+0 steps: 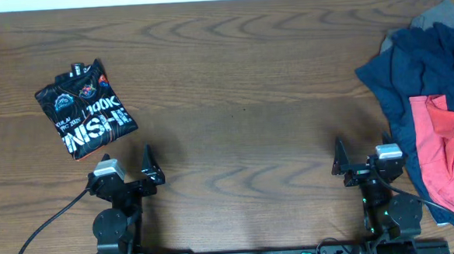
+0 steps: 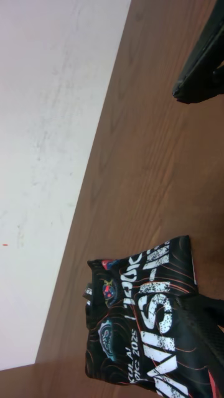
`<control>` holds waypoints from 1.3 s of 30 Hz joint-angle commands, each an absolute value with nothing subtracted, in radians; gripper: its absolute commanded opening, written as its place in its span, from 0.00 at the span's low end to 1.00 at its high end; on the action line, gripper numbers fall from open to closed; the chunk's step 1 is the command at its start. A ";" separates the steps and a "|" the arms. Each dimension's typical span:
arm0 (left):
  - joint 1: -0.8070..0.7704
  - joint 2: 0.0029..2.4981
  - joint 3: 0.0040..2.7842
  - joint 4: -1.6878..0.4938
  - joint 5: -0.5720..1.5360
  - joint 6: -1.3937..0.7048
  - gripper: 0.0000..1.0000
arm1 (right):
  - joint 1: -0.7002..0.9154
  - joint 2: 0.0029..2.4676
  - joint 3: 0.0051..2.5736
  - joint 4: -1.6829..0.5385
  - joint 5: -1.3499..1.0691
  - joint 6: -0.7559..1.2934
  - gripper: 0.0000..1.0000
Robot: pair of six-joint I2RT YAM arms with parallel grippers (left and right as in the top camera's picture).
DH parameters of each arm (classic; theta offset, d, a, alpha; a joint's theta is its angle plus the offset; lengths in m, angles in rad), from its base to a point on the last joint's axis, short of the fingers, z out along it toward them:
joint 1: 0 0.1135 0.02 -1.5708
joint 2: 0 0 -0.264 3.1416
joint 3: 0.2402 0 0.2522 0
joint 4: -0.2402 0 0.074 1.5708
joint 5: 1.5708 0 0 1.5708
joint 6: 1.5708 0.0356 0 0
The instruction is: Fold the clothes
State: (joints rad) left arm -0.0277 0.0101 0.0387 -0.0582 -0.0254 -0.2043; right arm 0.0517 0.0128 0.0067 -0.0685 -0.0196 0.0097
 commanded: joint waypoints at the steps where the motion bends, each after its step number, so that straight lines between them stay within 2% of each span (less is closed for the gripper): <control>1: -0.022 0.005 0.004 -0.070 -0.018 -0.184 0.98 | 0.040 0.010 0.006 -0.072 -0.027 -0.005 0.99; 13: -0.022 0.005 0.004 -0.070 -0.011 -0.185 0.98 | 0.040 0.010 0.006 -0.072 -0.035 0.001 0.99; 21: -0.022 0.034 0.014 -0.078 0.060 -0.189 0.98 | 0.040 0.014 0.006 -0.072 -0.035 0.109 0.99; 27: -0.022 0.121 0.125 -0.189 0.117 -0.188 0.98 | 0.040 0.044 0.067 -0.159 -0.026 0.119 0.99; 33: -0.022 0.274 0.326 -0.344 0.147 -0.192 0.98 | 0.039 0.182 0.241 -0.349 0.079 0.119 0.99; 39: -0.022 0.466 0.535 -0.522 0.147 -0.192 0.98 | 0.033 0.477 0.457 -0.503 0.155 0.140 0.99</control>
